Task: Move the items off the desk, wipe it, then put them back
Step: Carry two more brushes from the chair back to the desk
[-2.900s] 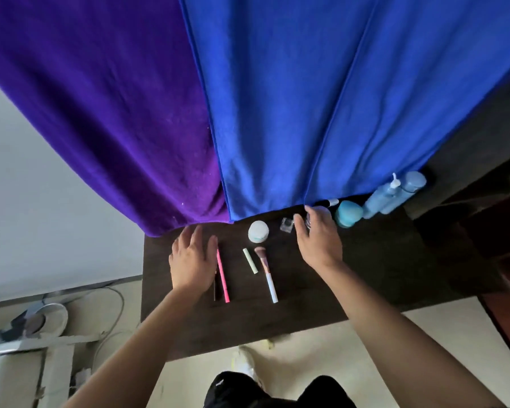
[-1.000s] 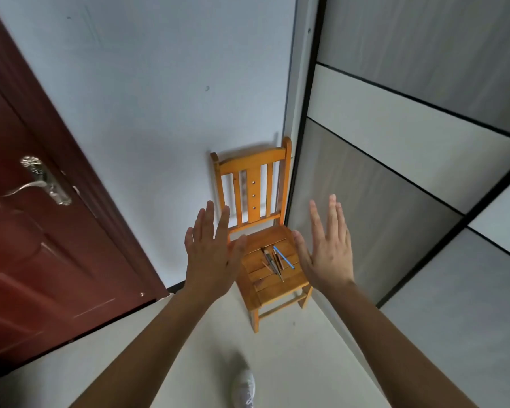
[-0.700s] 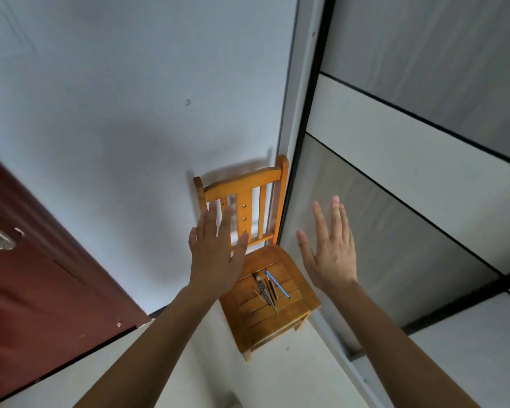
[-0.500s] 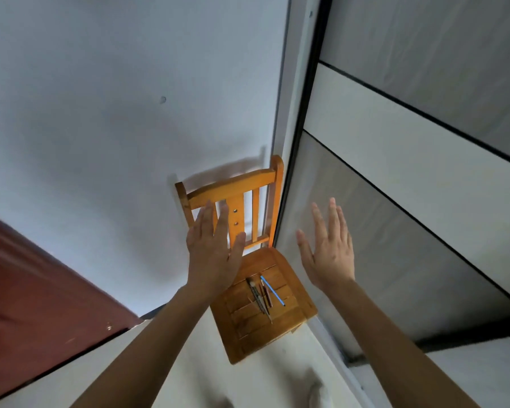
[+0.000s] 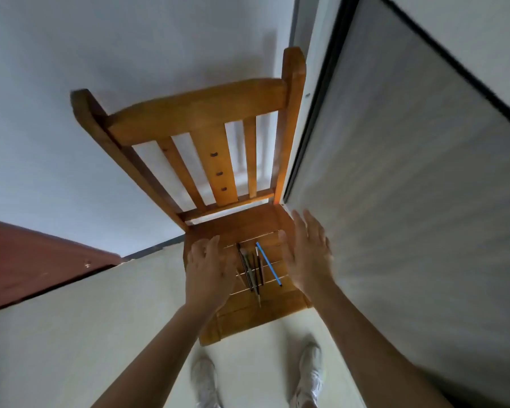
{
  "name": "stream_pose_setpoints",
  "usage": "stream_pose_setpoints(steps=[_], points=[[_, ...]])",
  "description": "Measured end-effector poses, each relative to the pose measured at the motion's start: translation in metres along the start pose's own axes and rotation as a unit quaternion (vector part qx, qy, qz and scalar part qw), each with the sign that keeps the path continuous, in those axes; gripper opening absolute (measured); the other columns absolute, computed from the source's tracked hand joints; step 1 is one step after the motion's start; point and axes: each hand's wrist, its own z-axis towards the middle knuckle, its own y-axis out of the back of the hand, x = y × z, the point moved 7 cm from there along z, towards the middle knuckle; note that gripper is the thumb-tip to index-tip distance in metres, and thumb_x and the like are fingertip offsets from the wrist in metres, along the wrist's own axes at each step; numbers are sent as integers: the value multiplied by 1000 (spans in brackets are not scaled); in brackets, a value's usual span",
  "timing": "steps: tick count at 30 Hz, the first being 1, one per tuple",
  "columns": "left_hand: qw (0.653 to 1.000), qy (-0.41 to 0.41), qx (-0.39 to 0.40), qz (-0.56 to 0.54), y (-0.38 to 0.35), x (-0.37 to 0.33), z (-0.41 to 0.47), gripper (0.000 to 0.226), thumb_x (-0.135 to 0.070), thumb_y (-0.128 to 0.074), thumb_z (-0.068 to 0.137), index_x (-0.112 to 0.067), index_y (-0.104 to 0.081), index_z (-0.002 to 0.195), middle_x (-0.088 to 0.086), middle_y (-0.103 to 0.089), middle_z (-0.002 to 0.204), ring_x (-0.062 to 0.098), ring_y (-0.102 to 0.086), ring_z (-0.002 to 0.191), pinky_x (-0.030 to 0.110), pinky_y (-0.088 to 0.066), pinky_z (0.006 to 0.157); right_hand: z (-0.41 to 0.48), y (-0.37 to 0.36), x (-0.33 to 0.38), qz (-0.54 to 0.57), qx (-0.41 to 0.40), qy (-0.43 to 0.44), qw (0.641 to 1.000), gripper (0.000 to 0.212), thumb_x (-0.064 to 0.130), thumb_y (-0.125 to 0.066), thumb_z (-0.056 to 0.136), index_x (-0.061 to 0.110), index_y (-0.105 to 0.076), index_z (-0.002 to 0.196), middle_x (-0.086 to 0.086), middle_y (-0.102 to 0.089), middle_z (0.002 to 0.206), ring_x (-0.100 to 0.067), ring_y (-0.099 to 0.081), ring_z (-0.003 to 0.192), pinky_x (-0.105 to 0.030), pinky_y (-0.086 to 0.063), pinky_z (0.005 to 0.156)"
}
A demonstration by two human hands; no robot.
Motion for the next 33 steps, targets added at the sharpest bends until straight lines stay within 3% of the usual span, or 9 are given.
stream_pose_setpoints(steps=[5, 10, 13, 16, 21, 23, 26, 29, 33], points=[[994, 63, 84, -24, -119, 64, 3, 35, -31, -52, 97, -24, -46, 132, 3, -44, 143, 27, -41, 131, 44, -45, 103, -17, -123, -54, -8, 84, -33, 996, 70, 70, -9, 97, 30, -23, 152, -4, -41, 155, -30, -46, 137, -53, -44, 106], [990, 94, 101, -12, -196, 102, 3, 41, -38, -55, 95, -20, -50, 131, 4, -47, 133, 22, -46, 123, 34, -46, 95, -29, -208, -90, -21, 160, -85, 983, 66, 65, -23, 97, 30, -25, 153, -4, -36, 158, -31, -41, 142, -54, -43, 110], [987, 120, 107, -7, -224, 115, 8, 48, -56, -52, 93, -22, -51, 127, 1, -48, 128, 19, -49, 116, 28, -46, 85, -28, -239, -100, -20, 182, -110, 977, 68, 69, -28, 96, 30, -27, 152, -6, -33, 160, -32, -38, 144, -54, -43, 110], [989, 115, 91, 15, -235, 117, 16, 54, -63, -55, 87, -23, -51, 123, -1, -48, 122, 17, -50, 110, 28, -50, 81, -22, -257, -100, -27, 177, -97, 979, 62, 68, -37, 96, 29, -38, 145, -5, -44, 150, -28, -48, 134, -51, -49, 102], [991, 102, 92, 5, -236, 123, 30, 40, -46, -64, 89, -21, -57, 119, -3, -51, 116, 10, -54, 88, 13, -40, 61, -15, -262, -104, 37, 157, -94, 982, 43, 55, -53, 97, 28, -47, 129, 2, -56, 125, -17, -64, 102, -34, -55, 79], [991, 100, 87, -10, -235, 126, 31, 37, -41, -64, 91, -19, -59, 121, -2, -55, 116, 7, -52, 87, 13, -39, 65, -14, -263, -108, 81, 158, -110, 978, 38, 50, -59, 96, 27, -51, 125, 3, -58, 119, -13, -63, 91, -26, -55, 70], [995, 69, 71, 0, -232, 125, 29, 36, -37, -61, 94, -16, -62, 123, 0, -60, 113, 7, -52, 85, 15, -41, 67, -12, -265, -111, 100, 161, -124, 974, 29, 46, -62, 96, 24, -62, 114, 4, -63, 110, -8, -58, 81, -14, -39, 57], [998, 23, 63, 22, -228, 120, 26, 36, -36, -57, 97, -13, -64, 124, 1, -62, 106, 9, -56, 77, 15, -43, 61, -13, -267, -111, 114, 156, -136, 972, 27, 44, -63, 95, 22, -68, 111, 7, -66, 98, -5, -56, 72, -12, -34, 54], [998, 9, 53, 14, -225, 120, 25, 33, -30, -56, 98, -11, -67, 122, 2, -65, 103, 12, -60, 76, 23, -54, 67, -17, -265, -115, 145, 137, -153, 968, 26, 42, -67, 93, 20, -72, 107, 12, -65, 88, -2, -56, 68, -11, -35, 55]])
